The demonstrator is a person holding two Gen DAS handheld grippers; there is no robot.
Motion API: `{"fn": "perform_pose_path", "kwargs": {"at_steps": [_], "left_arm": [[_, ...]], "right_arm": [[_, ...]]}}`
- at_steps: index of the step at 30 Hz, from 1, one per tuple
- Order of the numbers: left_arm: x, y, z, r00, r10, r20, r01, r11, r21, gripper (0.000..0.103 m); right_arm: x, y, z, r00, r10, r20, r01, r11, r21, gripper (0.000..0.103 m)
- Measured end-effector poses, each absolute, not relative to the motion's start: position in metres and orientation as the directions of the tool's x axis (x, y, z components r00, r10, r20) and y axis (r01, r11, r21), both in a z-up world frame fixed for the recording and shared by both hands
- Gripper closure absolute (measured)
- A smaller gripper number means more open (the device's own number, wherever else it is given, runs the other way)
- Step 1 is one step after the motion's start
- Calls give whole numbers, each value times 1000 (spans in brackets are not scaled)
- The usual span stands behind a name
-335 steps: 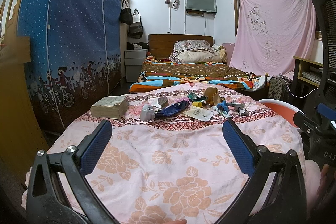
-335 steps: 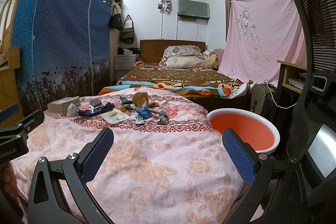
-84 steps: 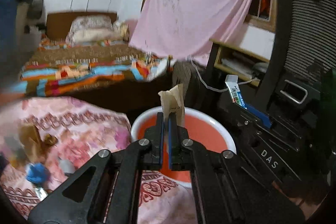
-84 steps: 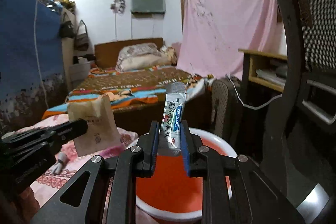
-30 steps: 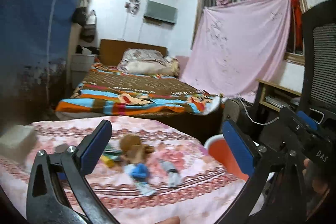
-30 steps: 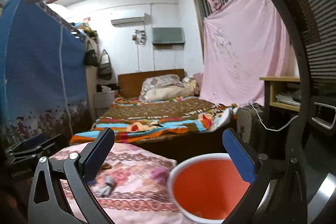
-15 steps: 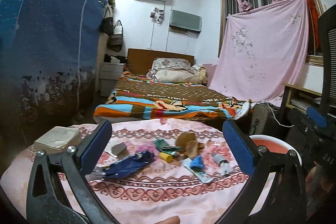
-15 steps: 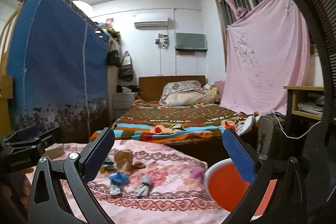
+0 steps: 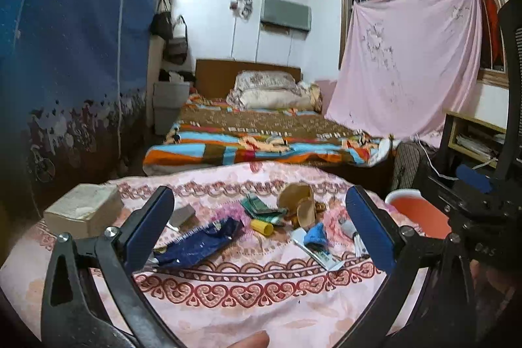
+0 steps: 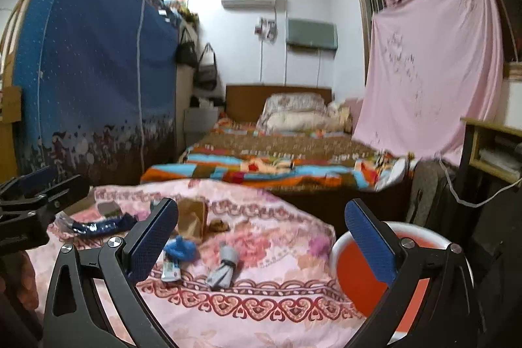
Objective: Collect trash
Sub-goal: 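Bring the right tool back over the trash on the bed, then grasp the grey crumpled tube with the right tool while the left tool grasps a toothpaste tube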
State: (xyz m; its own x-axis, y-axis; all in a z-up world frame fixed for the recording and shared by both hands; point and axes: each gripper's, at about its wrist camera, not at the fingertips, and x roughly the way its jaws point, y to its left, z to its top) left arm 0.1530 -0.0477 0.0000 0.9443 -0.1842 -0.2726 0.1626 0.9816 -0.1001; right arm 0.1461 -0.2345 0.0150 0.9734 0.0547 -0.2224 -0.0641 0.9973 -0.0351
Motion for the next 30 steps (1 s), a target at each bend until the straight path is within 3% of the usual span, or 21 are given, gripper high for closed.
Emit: {"fn": "perform_pose_path", "kwargs": {"at_steps": [4, 7, 9, 11, 15, 17, 23, 30], "left_arm": [[166, -55, -6, 911, -211, -354, 190, 977, -92, 16], [178, -65, -10, 874, -237, -424, 226, 971, -77, 29], [186, -72, -15, 840, -264, -475, 263, 962, -71, 44], [192, -78, -20, 805, -285, -520, 292, 954, -69, 52], [205, -88, -31, 725, -330, -604, 347, 933, -94, 68], [210, -91, -36, 684, -351, -640, 363, 924, -118, 72], [226, -91, -54, 563, -401, -723, 356, 907, -226, 80], [229, -88, -55, 538, -433, -724, 338, 897, -285, 82]], "right_arm": [[163, -237, 8, 947, 85, -310, -94, 995, -13, 23], [174, -237, 4, 925, 107, -366, -117, 993, -6, 33], [182, -235, 1, 907, 120, -404, -134, 991, -6, 40], [188, -233, -2, 889, 133, -438, -150, 989, -5, 50], [199, -232, -9, 850, 159, -502, -178, 984, 10, 58], [206, -231, -13, 827, 175, -535, -193, 981, 23, 67], [226, -233, -26, 751, 219, -623, -220, 972, 76, 71], [247, -228, -43, 652, 257, -713, -241, 962, 126, 71]]}}
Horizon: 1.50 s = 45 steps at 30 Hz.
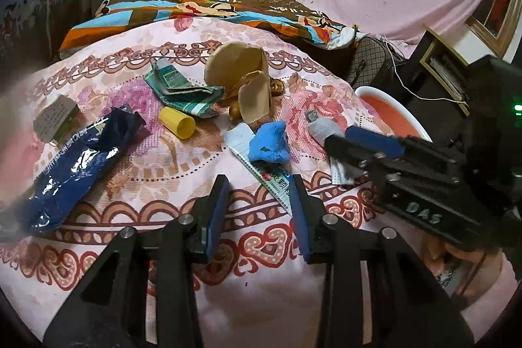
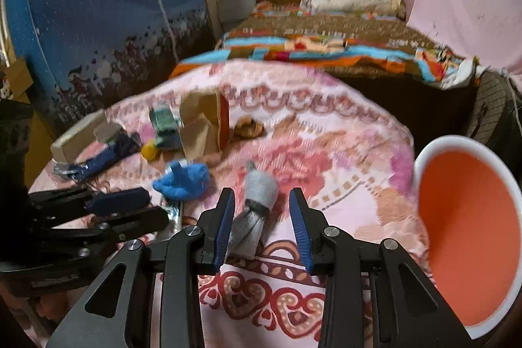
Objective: Collect trash
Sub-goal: 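Grasp the grey crumpled tube with the right tool while the left tool grasps a toothpaste tube, then lift both held tubes and carry them over the orange bucket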
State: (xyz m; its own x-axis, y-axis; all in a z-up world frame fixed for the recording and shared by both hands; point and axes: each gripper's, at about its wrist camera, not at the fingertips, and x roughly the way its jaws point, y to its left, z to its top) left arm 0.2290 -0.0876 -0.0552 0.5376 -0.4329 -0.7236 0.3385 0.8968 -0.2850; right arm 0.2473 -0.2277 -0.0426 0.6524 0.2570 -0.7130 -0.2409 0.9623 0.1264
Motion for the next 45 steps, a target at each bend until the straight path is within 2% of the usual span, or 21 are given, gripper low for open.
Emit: {"fn": "perform_pose_path", "kwargs": {"at_steps": [3, 4, 7, 16, 21, 30, 37, 45], "left_arm": [[229, -90, -55, 534, -431, -727, 343, 897, -279, 82], [230, -91, -55, 531, -434, -728, 345, 895, -282, 82], [234, -96, -55, 520, -444, -730, 347, 890, -295, 82], [242, -116, -58, 516, -387, -764, 322, 914, -245, 82], [239, -117, -58, 531, -351, -771, 317, 926, -204, 91], [209, -98, -52, 559, -353, -750, 325, 926, -193, 97], [186, -83, -36, 655, -372, -658, 312, 926, -212, 97], [170, -82, -13, 758, -397, -517, 339, 918, -208, 98]], "right_arm": [[249, -230, -46, 640, 256, -725, -231, 963, 137, 76], [247, -231, -45, 643, 258, -721, -230, 963, 140, 86], [241, -234, -43, 659, 262, -705, -222, 963, 150, 88], [221, -244, -39, 720, 210, -661, -158, 978, 138, 89], [218, -250, -40, 723, 215, -656, -142, 976, 163, 89], [210, -243, -38, 743, 199, -640, -157, 980, 122, 89], [197, -231, -29, 788, 200, -582, -195, 978, 72, 89], [167, -228, -9, 878, 232, -418, -239, 970, 36, 89]]}}
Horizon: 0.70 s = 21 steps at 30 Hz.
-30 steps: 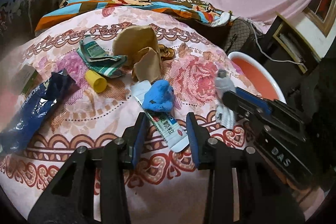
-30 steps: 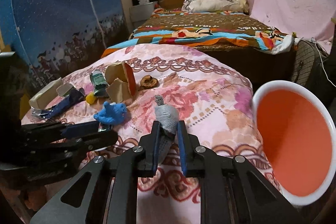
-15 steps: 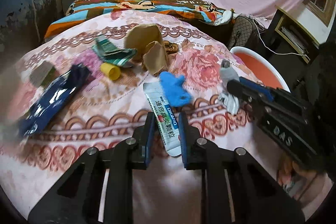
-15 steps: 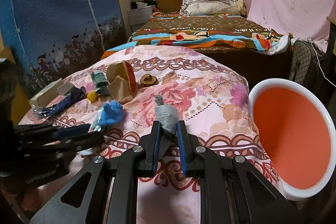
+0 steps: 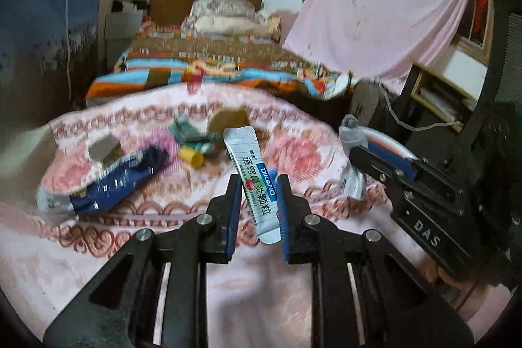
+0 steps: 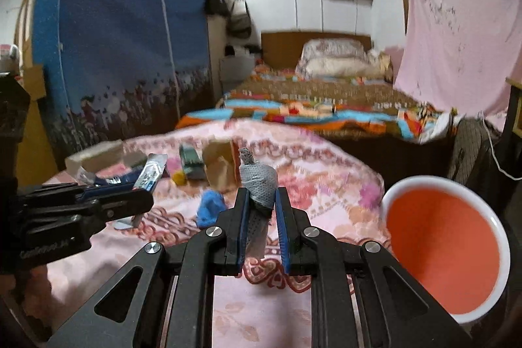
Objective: Collect trash
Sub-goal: 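Lift both held tubes and carry them over the orange bucket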
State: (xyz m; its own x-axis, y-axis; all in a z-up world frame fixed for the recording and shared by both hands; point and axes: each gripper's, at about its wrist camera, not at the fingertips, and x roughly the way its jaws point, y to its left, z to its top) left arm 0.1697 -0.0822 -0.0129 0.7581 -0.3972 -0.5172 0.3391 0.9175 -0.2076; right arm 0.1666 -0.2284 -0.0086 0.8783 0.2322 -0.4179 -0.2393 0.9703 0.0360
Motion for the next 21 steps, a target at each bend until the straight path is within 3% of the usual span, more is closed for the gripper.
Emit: {"fn": "perform_pose_path", "kwargs": {"at_steps": [13, 21], "left_arm": [[136, -138, 41, 843, -503, -192, 510, 860, -16, 97], [138, -179, 55, 792, -597, -126, 604, 797, 21, 97]], "right_arm": [[125, -273, 53, 985, 93, -146, -93, 996, 10, 89], [113, -314, 67, 995, -47, -87, 46, 999, -11, 89]]}}
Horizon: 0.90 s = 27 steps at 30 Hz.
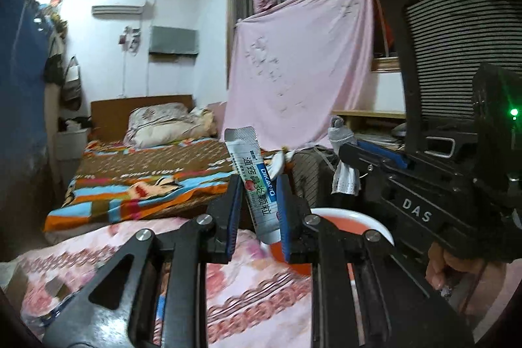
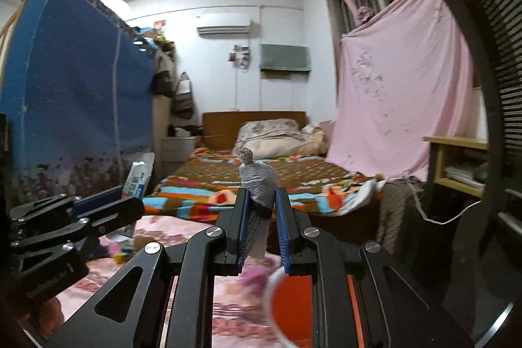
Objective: Collect trash
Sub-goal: 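Lift both held tubes and carry them over the orange bucket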
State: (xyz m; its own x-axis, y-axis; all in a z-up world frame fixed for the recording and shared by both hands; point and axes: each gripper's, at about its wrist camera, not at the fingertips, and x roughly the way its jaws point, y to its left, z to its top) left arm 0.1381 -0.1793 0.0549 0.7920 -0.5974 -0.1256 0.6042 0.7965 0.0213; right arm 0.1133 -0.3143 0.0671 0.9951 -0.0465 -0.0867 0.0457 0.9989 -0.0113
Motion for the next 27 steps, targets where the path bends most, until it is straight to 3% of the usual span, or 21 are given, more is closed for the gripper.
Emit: {"fn": "perform_pose_path", "kwargs": {"at_steps": [13, 27], "left_arm": [[147, -232, 52, 712, -680, -176, 693, 721, 20, 97], [186, -269, 22, 593, -679, -432, 724, 685, -85, 97]], "right_arm": [[120, -369, 47, 965, -186, -183, 195, 980, 34, 88], [130, -394, 22, 932, -217, -291, 252, 964, 88, 88]]}}
